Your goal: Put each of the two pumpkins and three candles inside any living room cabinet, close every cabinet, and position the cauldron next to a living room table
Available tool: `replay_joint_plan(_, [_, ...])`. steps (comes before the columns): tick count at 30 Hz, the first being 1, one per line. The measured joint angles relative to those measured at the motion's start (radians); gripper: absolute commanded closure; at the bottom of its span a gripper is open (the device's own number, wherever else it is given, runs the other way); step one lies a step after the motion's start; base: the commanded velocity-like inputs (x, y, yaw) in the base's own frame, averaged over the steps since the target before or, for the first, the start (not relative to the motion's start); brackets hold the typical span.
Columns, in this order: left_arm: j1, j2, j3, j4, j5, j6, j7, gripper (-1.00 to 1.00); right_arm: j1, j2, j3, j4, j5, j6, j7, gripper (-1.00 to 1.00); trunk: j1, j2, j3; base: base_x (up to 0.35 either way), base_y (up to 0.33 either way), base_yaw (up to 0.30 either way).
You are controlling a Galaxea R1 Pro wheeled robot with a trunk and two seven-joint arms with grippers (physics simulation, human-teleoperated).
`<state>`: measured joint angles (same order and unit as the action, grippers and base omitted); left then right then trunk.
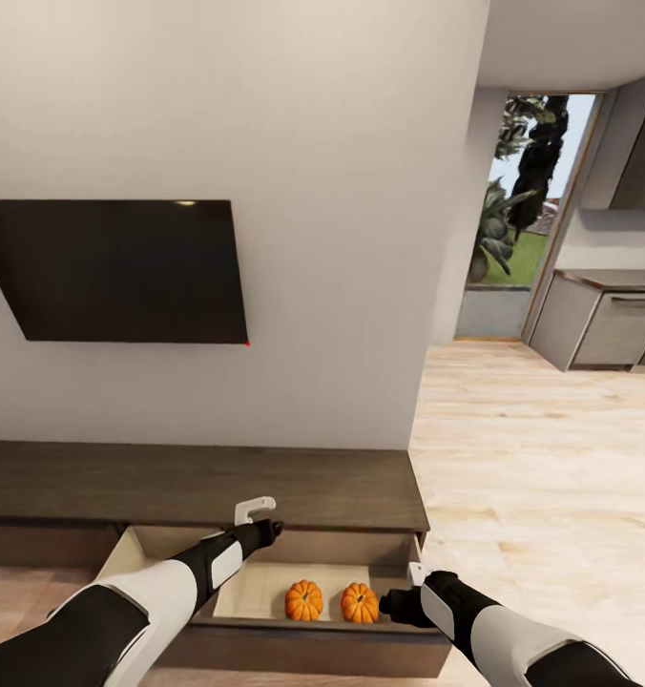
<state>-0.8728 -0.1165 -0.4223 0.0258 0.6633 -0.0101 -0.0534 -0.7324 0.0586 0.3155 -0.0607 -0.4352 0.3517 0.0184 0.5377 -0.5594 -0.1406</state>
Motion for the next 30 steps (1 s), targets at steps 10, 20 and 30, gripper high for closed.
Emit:
replay_joint_plan(10, [0.000, 0.000, 0.002, 0.001, 0.017, 0.000, 0.001, -1.00, 0.000, 0.000, 0.000, -0.001, 0.000, 0.000, 0.000, -1.00, 0.027, -0.049, -0.012, 0.000, 0.000, 0.000])
replay_joint_plan(20, [0.000, -0.001, 0.001, 0.002, 0.019, 0.000, 0.003, -1.00, 0.000, 0.000, 0.001, -0.001, 0.000, 0.000, 0.000, -1.00, 0.065, -0.119, -0.043, 0.000, 0.000, 0.000])
replay_joint_plan(30, [0.000, -0.001, 0.002, 0.002, 0.020, 0.000, 0.003, -1.00, 0.000, 0.000, 0.001, -0.001, 0.000, 0.000, 0.000, -1.00, 0.104, -0.189, -0.075, 0.000, 0.000, 0.000])
